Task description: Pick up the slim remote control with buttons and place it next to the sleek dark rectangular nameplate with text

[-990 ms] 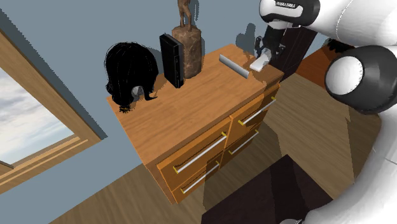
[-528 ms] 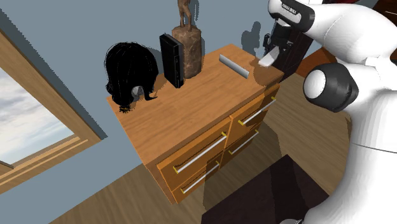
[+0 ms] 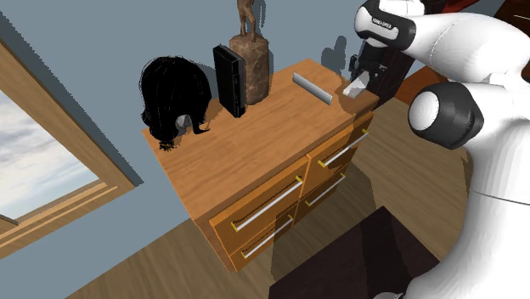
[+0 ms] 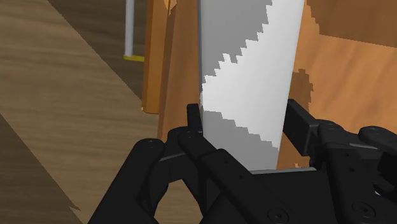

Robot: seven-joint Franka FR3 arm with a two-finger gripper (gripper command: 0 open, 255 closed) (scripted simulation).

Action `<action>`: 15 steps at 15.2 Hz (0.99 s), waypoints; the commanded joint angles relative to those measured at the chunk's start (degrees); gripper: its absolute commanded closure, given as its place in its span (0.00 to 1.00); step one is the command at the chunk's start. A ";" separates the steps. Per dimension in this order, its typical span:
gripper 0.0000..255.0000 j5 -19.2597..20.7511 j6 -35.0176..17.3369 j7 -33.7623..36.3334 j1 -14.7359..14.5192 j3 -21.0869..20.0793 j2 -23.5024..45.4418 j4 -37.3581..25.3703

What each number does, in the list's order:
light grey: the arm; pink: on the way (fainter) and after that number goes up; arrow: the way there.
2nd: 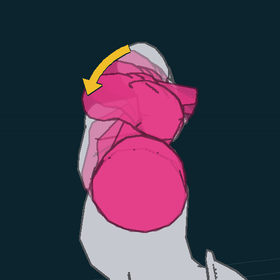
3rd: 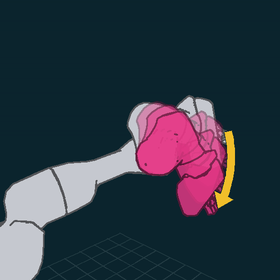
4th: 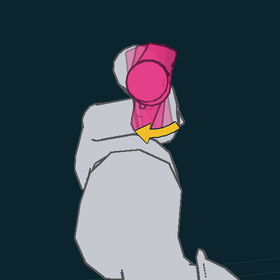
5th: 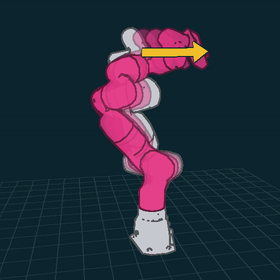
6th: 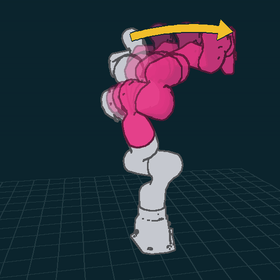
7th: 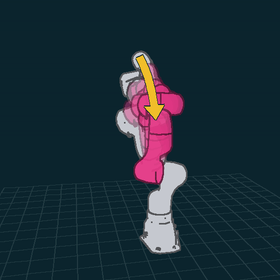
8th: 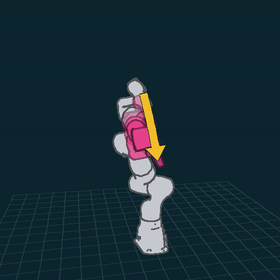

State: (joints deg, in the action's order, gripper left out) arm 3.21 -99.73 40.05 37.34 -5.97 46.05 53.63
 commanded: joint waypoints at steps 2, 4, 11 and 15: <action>1.00 0.02 -2.56 0.10 0.05 0.00 -0.10 2.62; 1.00 0.04 -4.07 0.12 0.11 0.01 -0.06 4.08; 1.00 0.12 -8.48 0.17 0.24 0.07 0.63 7.81; 1.00 0.12 -8.47 0.17 0.24 0.07 0.64 7.79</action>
State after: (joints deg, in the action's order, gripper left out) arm 3.33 -108.16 40.22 37.58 -5.91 46.70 61.42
